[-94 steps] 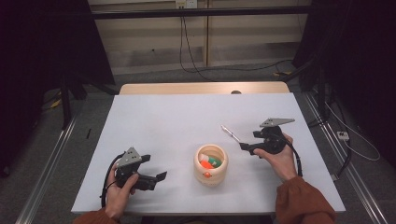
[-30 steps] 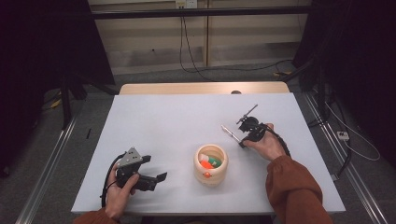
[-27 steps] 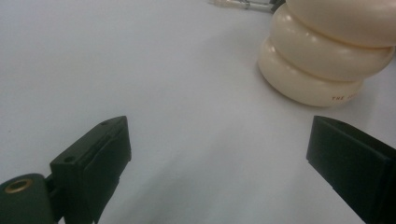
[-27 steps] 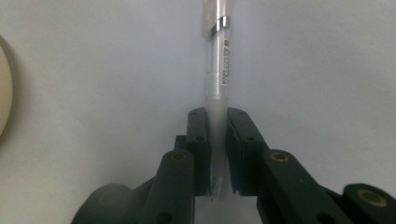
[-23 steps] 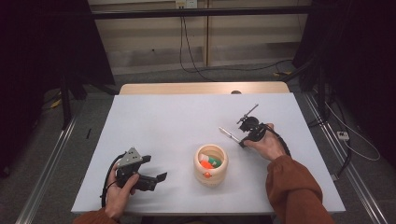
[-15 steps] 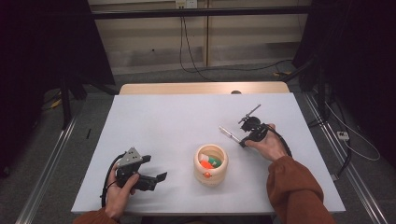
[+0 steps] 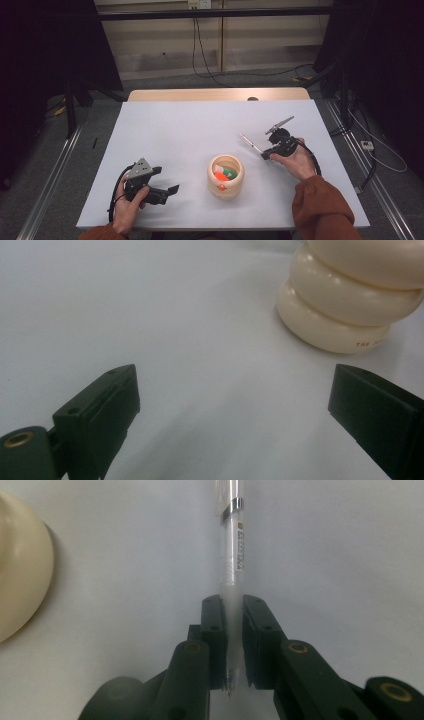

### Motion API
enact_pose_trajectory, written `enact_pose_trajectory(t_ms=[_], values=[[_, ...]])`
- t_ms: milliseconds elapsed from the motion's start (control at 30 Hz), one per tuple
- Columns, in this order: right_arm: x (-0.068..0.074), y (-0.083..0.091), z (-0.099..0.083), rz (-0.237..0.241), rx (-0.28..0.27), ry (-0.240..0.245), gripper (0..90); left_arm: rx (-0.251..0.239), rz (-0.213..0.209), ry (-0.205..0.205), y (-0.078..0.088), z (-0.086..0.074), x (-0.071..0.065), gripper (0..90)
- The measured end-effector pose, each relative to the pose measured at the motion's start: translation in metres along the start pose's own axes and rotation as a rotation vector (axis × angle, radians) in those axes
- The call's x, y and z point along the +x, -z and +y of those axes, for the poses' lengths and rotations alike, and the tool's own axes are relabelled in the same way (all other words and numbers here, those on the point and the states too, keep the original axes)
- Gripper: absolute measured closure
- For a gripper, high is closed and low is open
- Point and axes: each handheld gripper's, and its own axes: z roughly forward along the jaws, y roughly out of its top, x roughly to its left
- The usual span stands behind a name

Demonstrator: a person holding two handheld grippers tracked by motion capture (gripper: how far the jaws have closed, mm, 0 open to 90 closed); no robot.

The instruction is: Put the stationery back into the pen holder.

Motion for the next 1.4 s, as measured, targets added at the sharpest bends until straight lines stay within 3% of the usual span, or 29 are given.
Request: enact_pose_trajectory(t_ms=[333,833,1000,1400], values=[[0.004,0.016,-0.017,0.052,-0.078,0.001,80.8,0.001,-0.004,-0.003,0.001,0.001,-0.002,5.5],[0.022,0.045,-0.042,0.134,-0.155,0.081,80.7,0.01,-0.037,-0.034,0.001,0.006,-0.008,5.6],[0.031,0.06,-0.044,0.171,-0.207,0.124,80.8,0.015,-0.052,-0.038,0.001,0.007,-0.009,5.6],[0.059,0.079,-0.043,0.254,-0.24,0.249,80.7,0.041,-0.079,-0.08,-0.001,0.012,-0.015,6.4]])
